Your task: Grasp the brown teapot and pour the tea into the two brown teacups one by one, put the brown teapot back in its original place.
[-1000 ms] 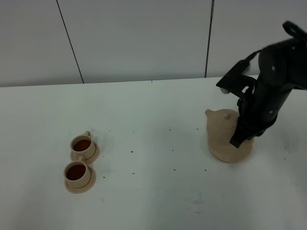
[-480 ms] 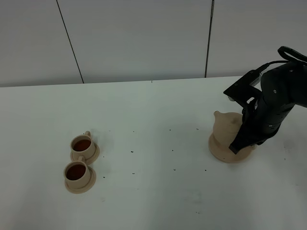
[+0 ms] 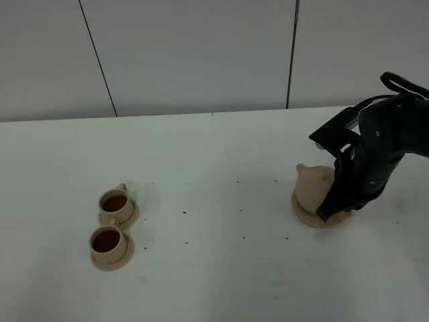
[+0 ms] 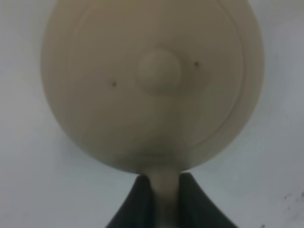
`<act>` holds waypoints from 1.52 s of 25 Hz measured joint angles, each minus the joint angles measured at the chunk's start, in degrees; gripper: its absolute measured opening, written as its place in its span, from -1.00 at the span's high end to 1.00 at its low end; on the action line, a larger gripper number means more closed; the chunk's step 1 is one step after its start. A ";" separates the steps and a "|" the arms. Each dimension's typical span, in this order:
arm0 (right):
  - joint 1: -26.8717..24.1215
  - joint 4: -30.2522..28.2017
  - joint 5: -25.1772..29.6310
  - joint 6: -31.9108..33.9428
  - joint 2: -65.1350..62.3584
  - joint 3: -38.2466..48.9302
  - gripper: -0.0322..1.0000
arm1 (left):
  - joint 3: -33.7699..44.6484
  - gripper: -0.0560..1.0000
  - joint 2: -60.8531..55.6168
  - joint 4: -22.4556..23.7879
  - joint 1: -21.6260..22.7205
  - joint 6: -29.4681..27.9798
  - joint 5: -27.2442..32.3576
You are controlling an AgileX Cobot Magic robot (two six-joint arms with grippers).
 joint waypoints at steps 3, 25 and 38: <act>0.00 0.00 -0.05 -0.18 0.00 0.00 0.76 | 0.00 0.43 0.00 0.00 0.00 0.00 0.00; -0.07 1.49 -0.01 0.65 1.73 0.00 0.73 | 0.00 0.43 0.00 0.00 0.00 0.00 0.00; -0.02 1.30 4.85 3.97 -0.16 0.00 -0.03 | 0.00 0.43 0.00 0.00 0.00 0.00 0.00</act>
